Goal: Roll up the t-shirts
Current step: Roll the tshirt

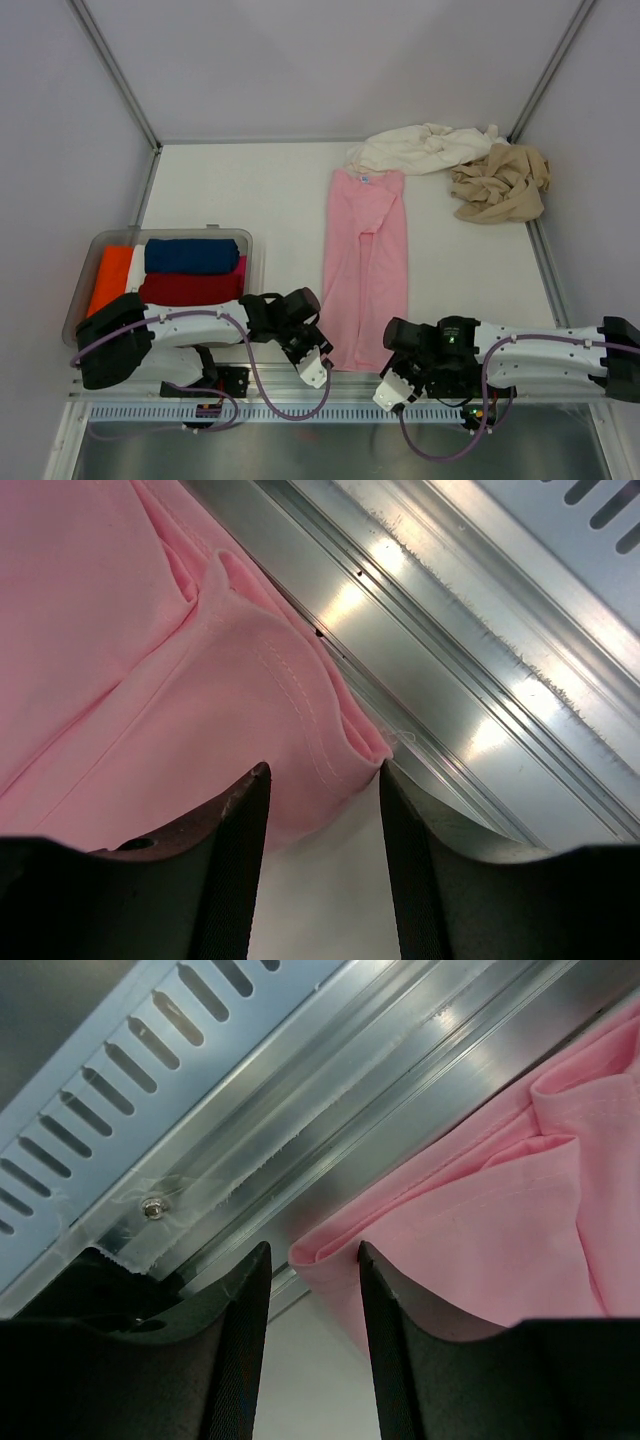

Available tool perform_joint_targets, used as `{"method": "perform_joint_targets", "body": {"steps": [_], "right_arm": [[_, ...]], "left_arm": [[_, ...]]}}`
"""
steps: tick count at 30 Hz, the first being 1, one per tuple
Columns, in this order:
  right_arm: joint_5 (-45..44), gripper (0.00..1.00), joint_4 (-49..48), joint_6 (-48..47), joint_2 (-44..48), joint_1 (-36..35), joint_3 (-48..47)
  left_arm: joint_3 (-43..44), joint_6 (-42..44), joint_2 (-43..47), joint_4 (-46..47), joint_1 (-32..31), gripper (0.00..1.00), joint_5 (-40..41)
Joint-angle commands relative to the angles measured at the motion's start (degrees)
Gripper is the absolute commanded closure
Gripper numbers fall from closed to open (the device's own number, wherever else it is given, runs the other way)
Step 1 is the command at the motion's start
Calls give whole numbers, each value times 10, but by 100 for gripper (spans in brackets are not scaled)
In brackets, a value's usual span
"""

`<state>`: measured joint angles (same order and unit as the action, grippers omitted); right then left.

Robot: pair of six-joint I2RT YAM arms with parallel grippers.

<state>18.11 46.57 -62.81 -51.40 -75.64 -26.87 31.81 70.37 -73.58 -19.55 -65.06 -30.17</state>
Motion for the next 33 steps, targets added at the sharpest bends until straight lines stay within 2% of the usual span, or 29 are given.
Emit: {"method": "perform_joint_targets", "body": {"steps": [1, 5, 9, 13, 14, 15, 16, 17, 18, 19, 20, 22, 28, 33], "right_arm": [[-4, 53, -54, -8, 2, -9, 23], [-30, 52, -72, 0, 8, -10, 32], [-96, 52, -82, -5, 2, -10, 37], [-83, 51, -87, -5, 3, -9, 42], [-81, 52, -83, -8, 2, -9, 45], [-84, 53, -82, -9, -1, -9, 45], [-88, 62, -83, -7, -1, -9, 44], [-88, 67, -84, -6, -1, -10, 42], [-87, 72, -85, -4, 2, -10, 41], [-84, 83, -88, 2, 3, -9, 40], [-85, 86, -89, 7, 5, -10, 39], [-94, 94, -96, 24, 9, -10, 36], [-99, 100, -99, 67, 35, -8, 21], [-41, 100, -75, 83, 44, 35, 4]], "left_arm": [[10, 12, -10, 9, -6, 47, -24], [18, 6, -25, 8, -6, 49, -9], [14, -1, -20, 9, -6, 50, -23], [26, -31, -32, 9, -7, 53, -31], [31, -37, -37, 9, -7, 57, -31], [33, -44, -42, 9, -7, 58, -28], [36, -48, -44, 9, -7, 62, -28], [38, -52, -44, 9, -7, 70, -29], [40, -61, -44, 8, -7, 74, -32], [40, -64, -42, 9, -7, 80, -35], [40, -68, -41, 9, -7, 90, -37], [44, -87, -40, 9, -6, 97, -36], [70, -153, -45, -12, 16, 98, -38], [127, -205, -82, -67, 68, 98, -109]]}}
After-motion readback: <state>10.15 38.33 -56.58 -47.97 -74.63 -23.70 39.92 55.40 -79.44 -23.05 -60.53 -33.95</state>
